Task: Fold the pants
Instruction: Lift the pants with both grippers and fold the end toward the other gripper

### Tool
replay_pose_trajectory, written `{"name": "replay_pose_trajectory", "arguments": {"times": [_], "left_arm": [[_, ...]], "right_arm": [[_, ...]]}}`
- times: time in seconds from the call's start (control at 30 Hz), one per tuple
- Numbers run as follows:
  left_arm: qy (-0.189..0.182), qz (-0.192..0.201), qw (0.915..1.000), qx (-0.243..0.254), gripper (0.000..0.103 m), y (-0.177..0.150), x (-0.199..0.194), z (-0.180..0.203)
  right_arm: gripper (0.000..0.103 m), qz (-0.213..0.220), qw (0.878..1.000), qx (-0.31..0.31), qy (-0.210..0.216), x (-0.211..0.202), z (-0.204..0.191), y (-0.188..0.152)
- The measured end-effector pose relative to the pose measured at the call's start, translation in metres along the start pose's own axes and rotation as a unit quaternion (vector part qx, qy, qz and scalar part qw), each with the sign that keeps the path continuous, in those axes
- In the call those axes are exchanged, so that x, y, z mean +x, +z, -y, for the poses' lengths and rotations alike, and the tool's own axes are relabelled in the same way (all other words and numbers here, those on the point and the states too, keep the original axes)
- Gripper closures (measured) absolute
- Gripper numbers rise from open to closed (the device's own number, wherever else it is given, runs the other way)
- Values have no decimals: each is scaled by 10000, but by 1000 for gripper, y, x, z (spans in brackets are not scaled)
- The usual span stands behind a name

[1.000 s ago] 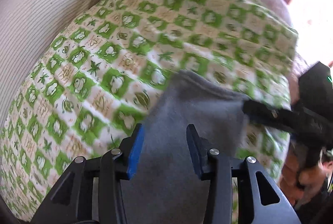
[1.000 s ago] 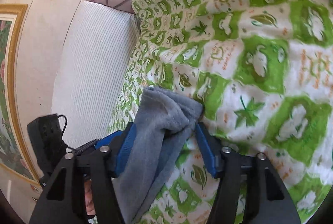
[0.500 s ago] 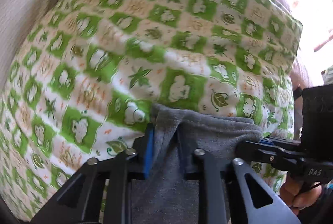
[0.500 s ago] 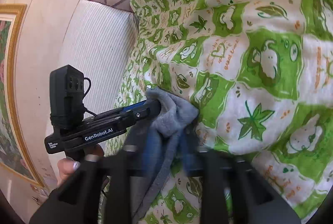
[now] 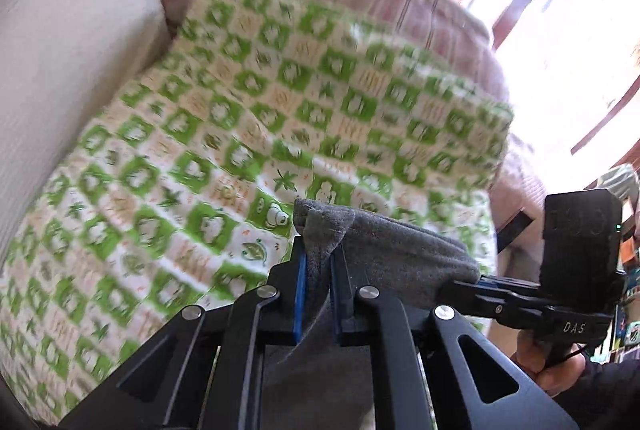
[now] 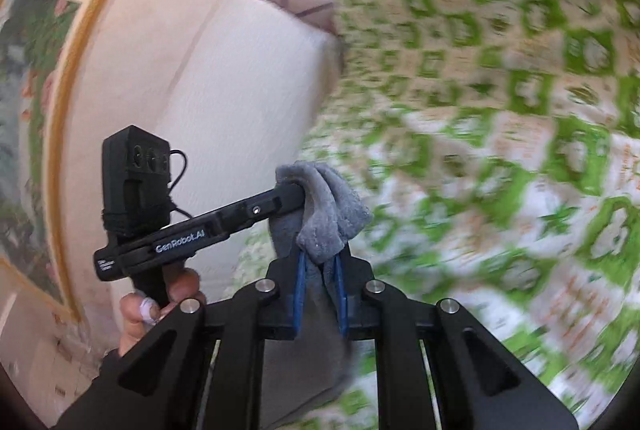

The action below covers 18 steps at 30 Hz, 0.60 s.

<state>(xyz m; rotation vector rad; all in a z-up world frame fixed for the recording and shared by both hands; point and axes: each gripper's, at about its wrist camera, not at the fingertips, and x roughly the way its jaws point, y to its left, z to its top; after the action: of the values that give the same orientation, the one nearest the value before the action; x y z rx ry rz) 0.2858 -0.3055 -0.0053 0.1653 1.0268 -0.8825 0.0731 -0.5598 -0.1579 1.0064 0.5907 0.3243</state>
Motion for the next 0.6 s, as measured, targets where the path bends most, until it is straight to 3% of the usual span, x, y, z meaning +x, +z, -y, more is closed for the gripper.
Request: {"name": "replay_pose_trajectory", "arguments": {"times": [0.27, 0.6], "left_arm": [[-171, 980, 9948, -203, 95, -71, -97, -3], [-81, 1428, 9848, -984, 95, -189, -166, -37]], "right_arm": [[89, -479, 9894, -975, 966, -5, -84, -31], [89, -1445, 9640, -1724, 1419, 18, -155, -106]]}}
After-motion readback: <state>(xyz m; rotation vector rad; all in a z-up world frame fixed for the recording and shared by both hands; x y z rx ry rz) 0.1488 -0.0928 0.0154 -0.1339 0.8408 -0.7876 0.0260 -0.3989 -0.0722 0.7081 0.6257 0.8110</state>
